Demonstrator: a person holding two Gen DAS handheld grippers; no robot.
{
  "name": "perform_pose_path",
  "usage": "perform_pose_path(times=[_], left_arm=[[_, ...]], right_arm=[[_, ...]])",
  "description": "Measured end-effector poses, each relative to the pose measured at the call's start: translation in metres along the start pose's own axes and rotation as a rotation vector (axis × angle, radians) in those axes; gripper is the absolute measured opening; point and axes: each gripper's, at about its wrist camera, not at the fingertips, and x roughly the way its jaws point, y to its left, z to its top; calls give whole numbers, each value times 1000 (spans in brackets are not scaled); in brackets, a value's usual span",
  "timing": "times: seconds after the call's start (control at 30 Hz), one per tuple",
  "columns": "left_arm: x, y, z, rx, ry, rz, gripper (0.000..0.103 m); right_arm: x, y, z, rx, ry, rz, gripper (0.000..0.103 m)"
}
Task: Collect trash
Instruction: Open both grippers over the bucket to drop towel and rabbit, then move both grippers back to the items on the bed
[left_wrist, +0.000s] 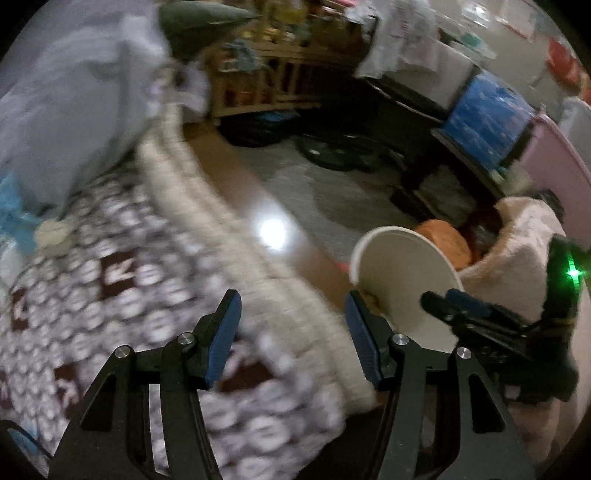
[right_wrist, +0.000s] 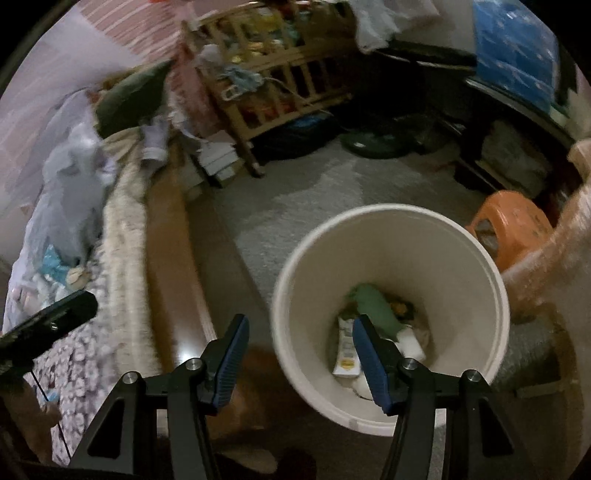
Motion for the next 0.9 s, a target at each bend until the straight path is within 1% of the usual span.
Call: perform_pose_path(times=[0.07,0.2,0.3,0.37,0.43,0.53,0.67,0.73,0.9], left_arm=[[-8,15,-6,-23,0,20,57],[-33,45,-18,-43,-24,91,57],[-55,73,-30,-75,-37,131,57],[-69,96,-40,-104,-39,153,57],[-83,121,-50,-134,-35,184,57],[-103,152,-64,-170,-28,212,57],[-129,196,-85,-216,-14,275,57],[-141,219,-98,-241,-4,284,57],[-153,258,-129,-288,26,286,57]], right_arm=[[-3,20,1,-33,-5,25,56],[-6,65,-3,-107,-5,80,56],[-5,100,-9,-148,3,131,60],[0,129,-18,-196,27,188,61],[6,156,-25,-239,51,224,61],[16,195,-38,-305,93,280,61],[28,236,-49,-369,128,324,61],[34,254,-55,-395,144,340,61],[47,288,-65,-456,179,355,61]])
